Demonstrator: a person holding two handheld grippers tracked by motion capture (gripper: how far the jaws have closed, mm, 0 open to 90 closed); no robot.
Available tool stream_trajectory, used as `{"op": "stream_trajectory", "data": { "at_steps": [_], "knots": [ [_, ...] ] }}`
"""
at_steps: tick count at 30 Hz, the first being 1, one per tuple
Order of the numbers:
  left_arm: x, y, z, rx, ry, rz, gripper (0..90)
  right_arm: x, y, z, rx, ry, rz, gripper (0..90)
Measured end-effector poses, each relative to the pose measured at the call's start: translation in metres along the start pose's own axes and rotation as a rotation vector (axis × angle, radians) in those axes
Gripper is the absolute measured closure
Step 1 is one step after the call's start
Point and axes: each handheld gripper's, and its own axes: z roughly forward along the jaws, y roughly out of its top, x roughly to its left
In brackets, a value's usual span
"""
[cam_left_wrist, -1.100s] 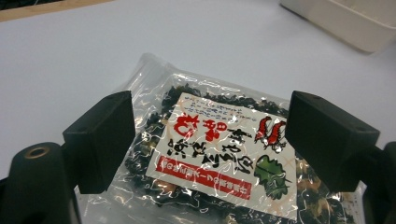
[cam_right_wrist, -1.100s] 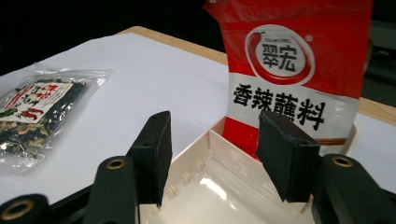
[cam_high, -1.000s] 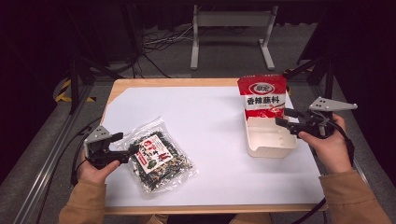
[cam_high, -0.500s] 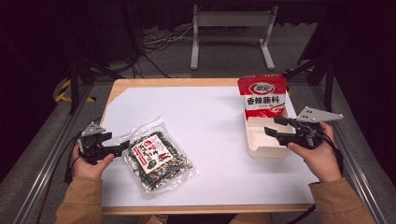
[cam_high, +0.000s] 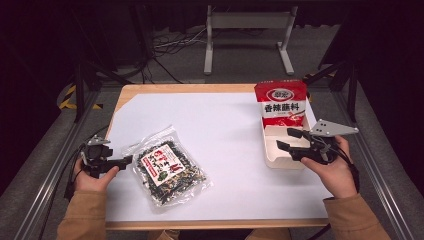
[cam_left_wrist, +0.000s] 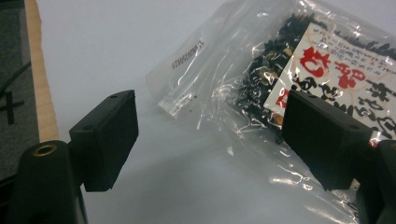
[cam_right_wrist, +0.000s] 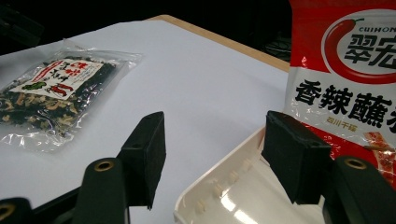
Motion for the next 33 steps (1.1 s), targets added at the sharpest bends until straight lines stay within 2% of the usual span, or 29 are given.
{"op": "stream_trajectory", "data": {
  "at_steps": [4, 16, 20, 22, 28, 33],
  "knots": [
    [0.000, -0.001, 0.003, 0.025, -0.012, -0.010, 23.0, 0.001, 0.000, 0.000, -0.005, 0.001, -0.001, 38.1],
    [0.002, -0.006, 0.012, 0.093, -0.038, -0.050, 24.1, 0.003, 0.000, 0.004, -0.005, 0.010, -0.008, 36.4],
    [0.004, -0.008, 0.017, 0.111, -0.075, -0.084, 24.1, 0.004, 0.000, 0.005, -0.006, 0.011, -0.010, 36.1],
    [0.004, -0.009, 0.021, 0.121, -0.112, -0.102, 25.1, 0.004, 0.000, 0.005, -0.008, 0.012, -0.013, 36.0],
    [0.002, -0.006, 0.025, 0.125, -0.152, -0.113, 27.8, 0.004, 0.000, 0.005, -0.010, 0.012, -0.015, 35.5],
    [-0.001, -0.005, 0.028, 0.120, -0.152, -0.120, 27.4, 0.005, -0.001, 0.006, -0.008, 0.011, -0.016, 35.2]
  ]
}}
